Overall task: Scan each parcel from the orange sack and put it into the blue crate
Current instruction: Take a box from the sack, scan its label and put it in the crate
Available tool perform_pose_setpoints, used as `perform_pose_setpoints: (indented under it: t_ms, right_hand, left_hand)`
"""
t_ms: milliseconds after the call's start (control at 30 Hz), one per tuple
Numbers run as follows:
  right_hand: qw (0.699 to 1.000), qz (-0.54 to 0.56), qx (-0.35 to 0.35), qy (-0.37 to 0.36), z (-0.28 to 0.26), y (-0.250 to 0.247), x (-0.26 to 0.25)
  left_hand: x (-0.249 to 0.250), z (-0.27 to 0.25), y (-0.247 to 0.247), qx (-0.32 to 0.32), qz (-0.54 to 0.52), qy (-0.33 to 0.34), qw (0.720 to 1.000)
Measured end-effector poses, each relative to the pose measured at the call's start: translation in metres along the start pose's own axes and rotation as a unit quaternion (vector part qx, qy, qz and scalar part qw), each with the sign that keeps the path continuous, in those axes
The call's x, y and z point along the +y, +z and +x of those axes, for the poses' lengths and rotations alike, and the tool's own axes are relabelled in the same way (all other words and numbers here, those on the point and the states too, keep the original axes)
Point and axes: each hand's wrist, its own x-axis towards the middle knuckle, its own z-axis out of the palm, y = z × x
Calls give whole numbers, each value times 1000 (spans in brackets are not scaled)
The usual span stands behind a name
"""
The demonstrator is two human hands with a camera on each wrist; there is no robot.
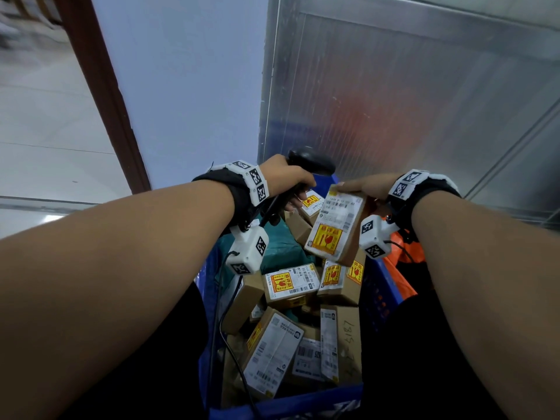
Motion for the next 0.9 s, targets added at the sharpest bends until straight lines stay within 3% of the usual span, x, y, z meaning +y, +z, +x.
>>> perform_pose_setpoints:
  t_ms: [233, 333, 400, 500, 533, 733, 900]
  right_hand:
    - [986, -84, -145, -2, -8, 18, -14]
    - [977, -130, -169, 14, -13, 28, -21]
    - [968, -201, -151, 3, -11, 33, -20]
    - [969, -248, 0, 0, 1, 35, -7]
    - [971, -239, 20, -2, 7, 33, -1]
    - [981, -189, 27, -15, -9, 25, 9]
    - [978, -206, 4, -32, -46, -25, 21]
  left_hand:
    - [-2, 5, 1, 15, 14, -3, 1000]
    - [0, 5, 3, 16, 14, -3, 1000]
    - [-1, 5, 5, 15, 18, -4, 1000]
    - [0, 3, 9, 0, 25, -11, 1000]
    - [0, 4, 9, -4, 28, -16, 999]
    - [-9, 2, 39, 13, 104, 5, 994]
    - [26, 7, 79, 47, 149, 33, 987]
